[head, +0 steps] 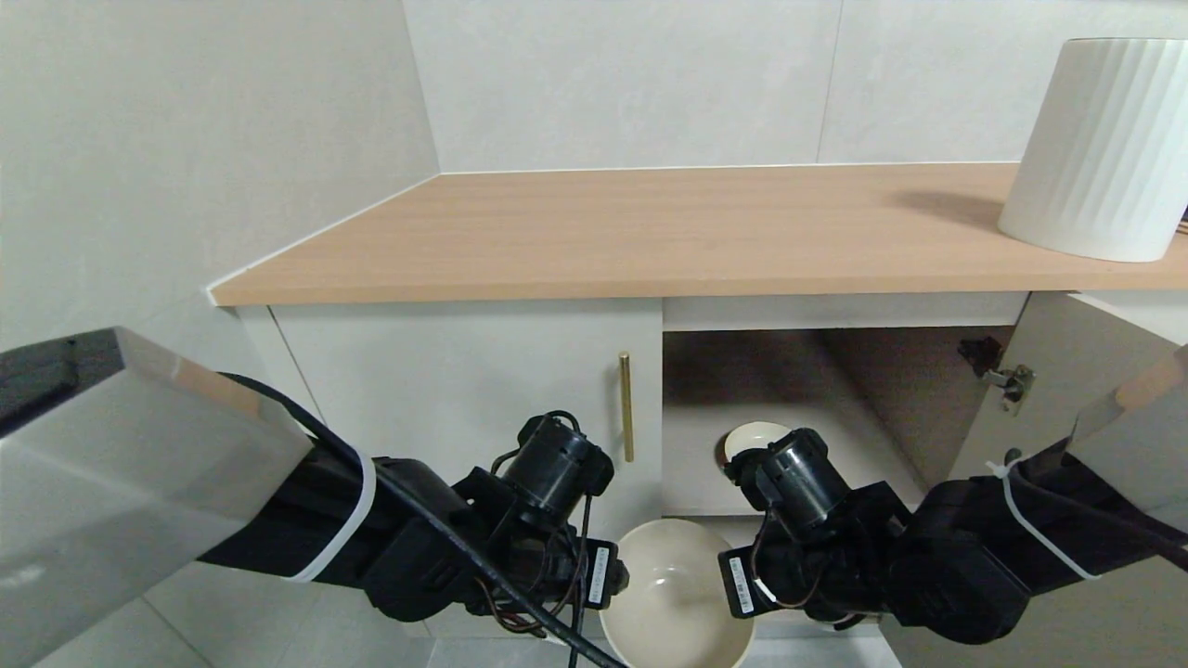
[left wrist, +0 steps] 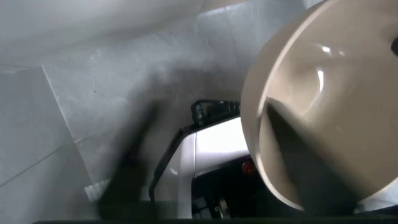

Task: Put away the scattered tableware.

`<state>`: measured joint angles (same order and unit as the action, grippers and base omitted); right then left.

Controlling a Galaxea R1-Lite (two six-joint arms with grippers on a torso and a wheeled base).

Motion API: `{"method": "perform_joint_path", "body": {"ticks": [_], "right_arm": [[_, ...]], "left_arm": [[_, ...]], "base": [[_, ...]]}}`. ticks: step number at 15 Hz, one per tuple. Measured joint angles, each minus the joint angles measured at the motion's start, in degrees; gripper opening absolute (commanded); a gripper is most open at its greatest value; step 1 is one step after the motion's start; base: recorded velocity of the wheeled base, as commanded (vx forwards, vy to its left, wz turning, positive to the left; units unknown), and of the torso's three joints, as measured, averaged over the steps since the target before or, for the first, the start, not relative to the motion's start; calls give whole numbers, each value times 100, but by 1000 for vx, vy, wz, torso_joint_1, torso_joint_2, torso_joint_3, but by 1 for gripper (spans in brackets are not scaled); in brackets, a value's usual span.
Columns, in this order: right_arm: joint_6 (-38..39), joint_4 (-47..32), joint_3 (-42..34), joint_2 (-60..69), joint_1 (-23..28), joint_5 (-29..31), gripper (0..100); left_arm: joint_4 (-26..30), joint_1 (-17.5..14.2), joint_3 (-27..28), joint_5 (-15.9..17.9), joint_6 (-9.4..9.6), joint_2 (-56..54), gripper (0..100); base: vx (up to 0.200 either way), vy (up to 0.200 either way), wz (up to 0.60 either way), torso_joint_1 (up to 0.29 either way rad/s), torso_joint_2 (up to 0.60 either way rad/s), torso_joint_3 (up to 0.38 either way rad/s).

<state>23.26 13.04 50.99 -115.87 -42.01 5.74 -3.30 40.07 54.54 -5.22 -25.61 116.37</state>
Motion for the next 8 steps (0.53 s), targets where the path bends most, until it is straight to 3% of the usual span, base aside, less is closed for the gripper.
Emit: {"method": "perform_joint_path", "body": {"ticks": [8], "right_arm": [[-143,-68,0,-50,54,20,0]], "left_arm": [[-24,-9,11,21,-13,-6,100]], "base": [[0,0,0,0,0,0]]}}
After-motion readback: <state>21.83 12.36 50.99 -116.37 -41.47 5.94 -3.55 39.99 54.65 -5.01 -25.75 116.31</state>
